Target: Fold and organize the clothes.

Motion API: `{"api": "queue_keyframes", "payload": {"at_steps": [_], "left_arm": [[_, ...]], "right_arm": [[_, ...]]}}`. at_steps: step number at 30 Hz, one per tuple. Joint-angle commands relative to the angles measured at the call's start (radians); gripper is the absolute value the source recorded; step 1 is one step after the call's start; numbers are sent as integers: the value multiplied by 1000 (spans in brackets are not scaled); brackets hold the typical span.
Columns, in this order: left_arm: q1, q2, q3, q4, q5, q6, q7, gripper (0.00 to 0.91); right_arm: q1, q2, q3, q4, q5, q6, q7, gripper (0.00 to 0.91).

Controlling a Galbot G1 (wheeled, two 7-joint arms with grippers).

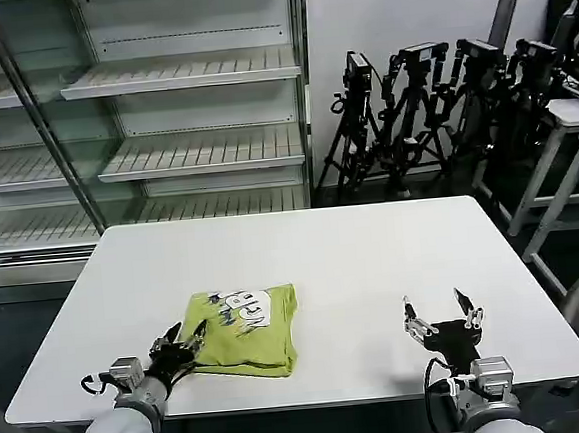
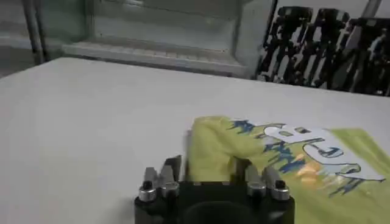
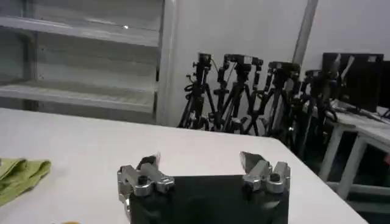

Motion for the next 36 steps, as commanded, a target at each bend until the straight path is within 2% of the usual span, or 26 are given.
{"api": "queue_keyframes", "payload": {"at_steps": [1, 10, 16, 22, 30, 33, 36], "left_arm": [[13, -11, 6, 18, -38, -21, 46, 10], [-3, -21, 5, 30, 17, -17, 81, 10], [4, 16, -54, 28, 47, -12, 105, 0], [23, 137, -272, 47, 162, 43, 170, 0], [88, 435, -608, 119, 209, 93, 246, 0], [139, 500, -685, 96, 234, 106, 273, 0], [174, 501, -718, 7, 254, 150, 272, 0]], "right_arm": [[-5, 0, 2, 4, -2, 0, 1, 907], [-9, 3, -8, 10, -12, -1, 1, 907], [-5, 9, -21, 10, -18, 0, 1, 907], [0, 8, -29, 9, -18, 1, 0, 907], [33, 7, -48, -11, -13, 2, -1, 907], [36, 9, -51, -14, -10, 4, -2, 907], [37, 13, -50, -18, -8, 7, -4, 907]]}}
